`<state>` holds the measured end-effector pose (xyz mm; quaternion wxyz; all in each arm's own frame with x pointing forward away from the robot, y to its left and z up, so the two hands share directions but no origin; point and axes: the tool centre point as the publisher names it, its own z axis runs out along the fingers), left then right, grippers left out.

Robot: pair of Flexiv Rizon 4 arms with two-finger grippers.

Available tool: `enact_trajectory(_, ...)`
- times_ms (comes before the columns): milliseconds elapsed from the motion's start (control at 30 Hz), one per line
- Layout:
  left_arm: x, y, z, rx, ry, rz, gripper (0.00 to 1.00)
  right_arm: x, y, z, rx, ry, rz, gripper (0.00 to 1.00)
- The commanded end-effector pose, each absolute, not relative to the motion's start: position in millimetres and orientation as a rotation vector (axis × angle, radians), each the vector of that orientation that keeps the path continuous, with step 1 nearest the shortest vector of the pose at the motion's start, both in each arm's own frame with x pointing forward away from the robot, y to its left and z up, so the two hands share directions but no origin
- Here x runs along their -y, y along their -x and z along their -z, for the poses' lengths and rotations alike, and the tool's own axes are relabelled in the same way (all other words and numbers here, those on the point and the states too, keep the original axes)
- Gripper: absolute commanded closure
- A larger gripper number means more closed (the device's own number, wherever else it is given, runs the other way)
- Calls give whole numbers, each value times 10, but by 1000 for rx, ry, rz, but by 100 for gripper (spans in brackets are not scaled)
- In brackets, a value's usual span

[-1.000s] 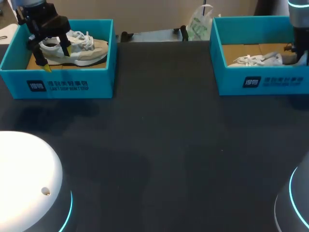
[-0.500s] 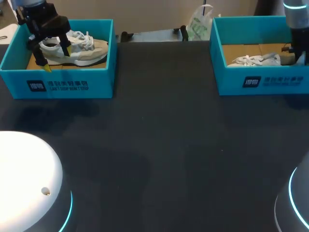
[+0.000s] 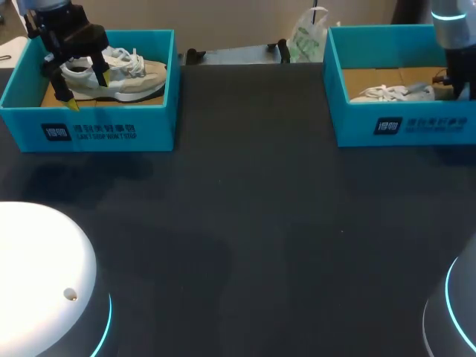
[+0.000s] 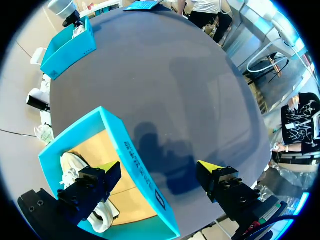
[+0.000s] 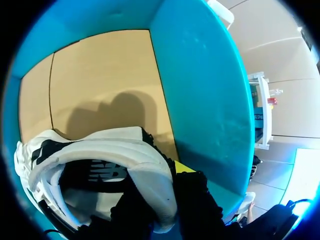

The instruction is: Take the shoe out of the shoebox, open the shoe tongue, remove and reinsert the insole, then place the shoe into the shoebox

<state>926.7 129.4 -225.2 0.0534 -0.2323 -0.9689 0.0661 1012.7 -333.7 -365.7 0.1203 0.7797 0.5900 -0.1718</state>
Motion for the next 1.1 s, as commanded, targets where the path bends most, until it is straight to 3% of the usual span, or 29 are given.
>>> enact_trajectory(33, -1300, -9266, 2255, 2945, 707, -199, 0, 3393, -10144, 3697, -1715, -2288, 516, 100)
enact_trajectory(1033, -1300, -9266, 2255, 2945, 707, -199, 0, 3386, -10159, 3664, -1777, -2297, 449, 100)
enact_trajectory(1100, -1300, -9266, 2255, 2945, 707, -199, 0, 3407, -10161, 3645, -1776, -2301, 446, 53)
